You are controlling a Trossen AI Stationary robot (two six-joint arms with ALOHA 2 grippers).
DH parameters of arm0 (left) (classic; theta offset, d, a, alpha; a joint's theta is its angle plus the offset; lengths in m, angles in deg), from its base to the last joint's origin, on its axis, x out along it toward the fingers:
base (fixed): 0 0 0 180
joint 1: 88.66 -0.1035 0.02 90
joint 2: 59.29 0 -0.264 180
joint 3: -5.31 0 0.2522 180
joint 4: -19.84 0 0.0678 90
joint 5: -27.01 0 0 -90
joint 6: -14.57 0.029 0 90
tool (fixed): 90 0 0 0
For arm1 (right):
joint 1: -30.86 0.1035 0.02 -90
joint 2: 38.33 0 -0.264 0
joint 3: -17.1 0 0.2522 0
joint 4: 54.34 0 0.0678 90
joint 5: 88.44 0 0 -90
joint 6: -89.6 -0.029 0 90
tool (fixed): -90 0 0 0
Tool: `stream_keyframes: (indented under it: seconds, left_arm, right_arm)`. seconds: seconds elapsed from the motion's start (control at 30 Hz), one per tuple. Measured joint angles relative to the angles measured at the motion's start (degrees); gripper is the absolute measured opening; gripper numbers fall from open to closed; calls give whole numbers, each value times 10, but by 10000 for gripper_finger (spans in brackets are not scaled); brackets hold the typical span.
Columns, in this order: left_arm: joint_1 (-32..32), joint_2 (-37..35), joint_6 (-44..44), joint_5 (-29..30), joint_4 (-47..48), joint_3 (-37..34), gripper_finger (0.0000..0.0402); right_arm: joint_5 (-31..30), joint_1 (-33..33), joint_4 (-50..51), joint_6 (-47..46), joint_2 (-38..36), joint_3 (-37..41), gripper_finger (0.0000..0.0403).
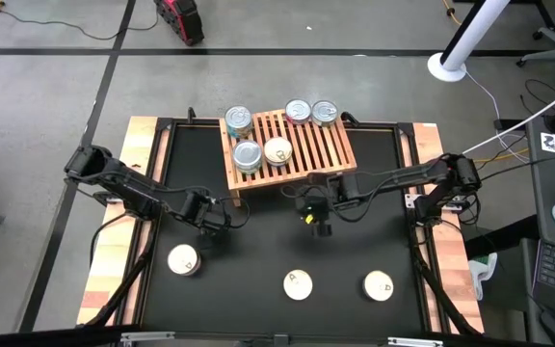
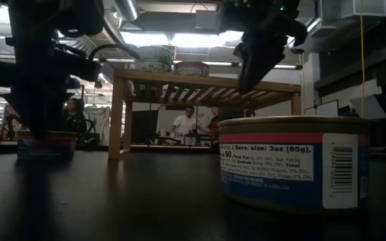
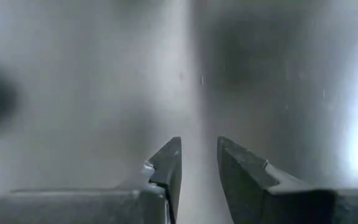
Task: Stack canned seafood by type on shelf
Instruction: Put the blue tuna can on the shelf
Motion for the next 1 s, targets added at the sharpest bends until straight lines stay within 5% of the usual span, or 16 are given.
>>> stream_keyframes:
  seconds: [0.57, 0.83, 1.0]
  left_arm:
    - [0, 0, 12, 23, 1, 1, 14]
    - [0, 1, 13, 21, -1, 6, 2]
    - [0, 2, 14, -3, -9, 26, 1]
  right_arm:
    - [0, 0, -99, -2, 2, 22, 128]
    - [1, 0, -112, 0, 2, 22, 208]
    - [58, 0, -142, 38, 3, 22, 225]
